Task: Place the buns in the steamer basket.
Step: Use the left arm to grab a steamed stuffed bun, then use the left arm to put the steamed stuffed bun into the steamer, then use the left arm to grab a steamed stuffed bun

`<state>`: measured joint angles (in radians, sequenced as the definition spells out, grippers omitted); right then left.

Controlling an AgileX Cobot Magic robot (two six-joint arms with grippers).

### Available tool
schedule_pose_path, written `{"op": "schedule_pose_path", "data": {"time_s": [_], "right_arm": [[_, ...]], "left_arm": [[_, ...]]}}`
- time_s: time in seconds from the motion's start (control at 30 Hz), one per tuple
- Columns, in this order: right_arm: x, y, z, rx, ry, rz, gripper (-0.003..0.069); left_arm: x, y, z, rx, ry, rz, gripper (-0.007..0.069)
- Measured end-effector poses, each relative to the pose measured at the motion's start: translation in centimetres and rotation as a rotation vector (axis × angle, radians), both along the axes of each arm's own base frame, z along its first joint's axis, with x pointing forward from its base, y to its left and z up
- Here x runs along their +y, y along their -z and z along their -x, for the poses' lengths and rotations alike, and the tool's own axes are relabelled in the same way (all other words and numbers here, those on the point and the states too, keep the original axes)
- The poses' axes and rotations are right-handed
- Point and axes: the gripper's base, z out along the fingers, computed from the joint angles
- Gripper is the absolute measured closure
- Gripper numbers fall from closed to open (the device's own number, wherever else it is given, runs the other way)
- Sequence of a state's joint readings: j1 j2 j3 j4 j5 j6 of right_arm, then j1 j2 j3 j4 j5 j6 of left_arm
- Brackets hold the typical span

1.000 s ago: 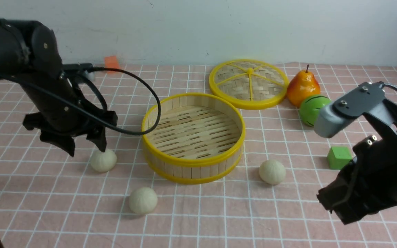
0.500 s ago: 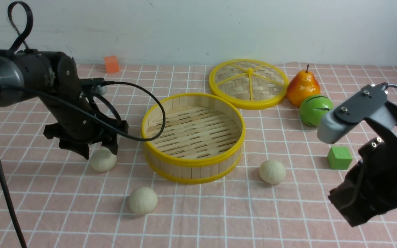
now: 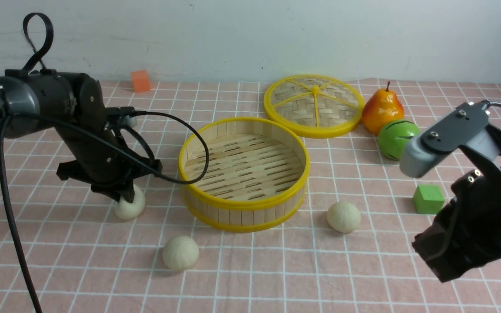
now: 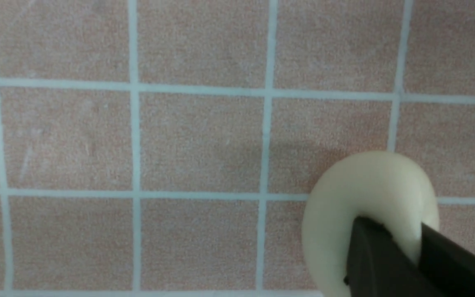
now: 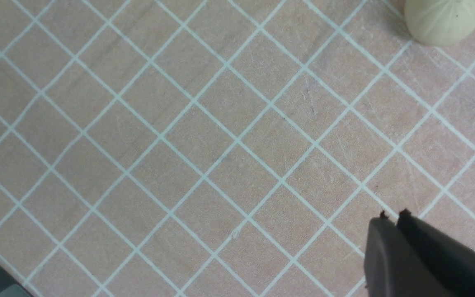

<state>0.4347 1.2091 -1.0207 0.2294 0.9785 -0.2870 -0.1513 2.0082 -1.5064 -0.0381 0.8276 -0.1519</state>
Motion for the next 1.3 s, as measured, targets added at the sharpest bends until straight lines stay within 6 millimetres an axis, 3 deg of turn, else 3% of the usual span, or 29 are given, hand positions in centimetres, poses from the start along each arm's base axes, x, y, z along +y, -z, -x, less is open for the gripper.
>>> {"op": "schedule_pose_path", "data": {"time_s": [0.03,0.13,0.23,0.3,0.43,0.53,0.57,0.67,0.9,0.97,1.3], "right_arm": [[0.0,0.0,0.0,0.000,0.000,0.000,0.0627],[0.0,0.0,0.0,-0.001,0.000,0.000,0.0624],[0.0,0.0,0.0,-0.003,0.001,-0.001,0.0619],[0.0,0.0,0.0,-0.006,0.001,-0.002,0.0617],[0.0,-0.1,-0.1,-0.014,0.004,-0.006,0.0612],[0.0,-0.1,-0.1,-0.015,0.004,-0.006,0.0608],[0.0,-0.1,-0.1,-0.016,0.004,-0.006,0.0606],[0.0,-0.1,-0.1,-0.017,0.004,-0.006,0.0601],[0.0,0.8,-0.2,-0.019,0.013,-0.006,0.0596],[0.0,1.1,-0.2,-0.021,0.016,-0.007,0.0594],[0.0,1.5,-0.4,-0.022,0.018,0.001,0.0578]], "left_arm": [[0.0,-0.2,-0.1,-0.005,0.000,0.000,0.0615],[-0.2,-3.5,-0.1,-0.016,0.009,-0.001,0.0629],[-1.2,-8.2,0.1,-0.088,0.042,0.009,0.0629],[-2.5,-9.9,0.4,-0.120,0.082,0.013,0.0629],[-7.6,-12.4,1.2,-0.209,0.222,0.032,0.0629],[-9.9,-12.1,1.2,-0.251,0.271,0.047,0.0629],[-11.3,-11.3,0.9,-0.268,0.290,0.057,0.0629],[-12.8,-8.9,-0.1,-0.268,0.284,0.064,0.0627],[-13.2,-2.5,-2.1,-0.178,0.242,-0.010,0.0584],[-13.4,-1.7,-2.4,-0.175,0.231,-0.009,0.0530],[-13.3,-2.0,-2.5,-0.184,0.176,0.014,0.0132]]}}
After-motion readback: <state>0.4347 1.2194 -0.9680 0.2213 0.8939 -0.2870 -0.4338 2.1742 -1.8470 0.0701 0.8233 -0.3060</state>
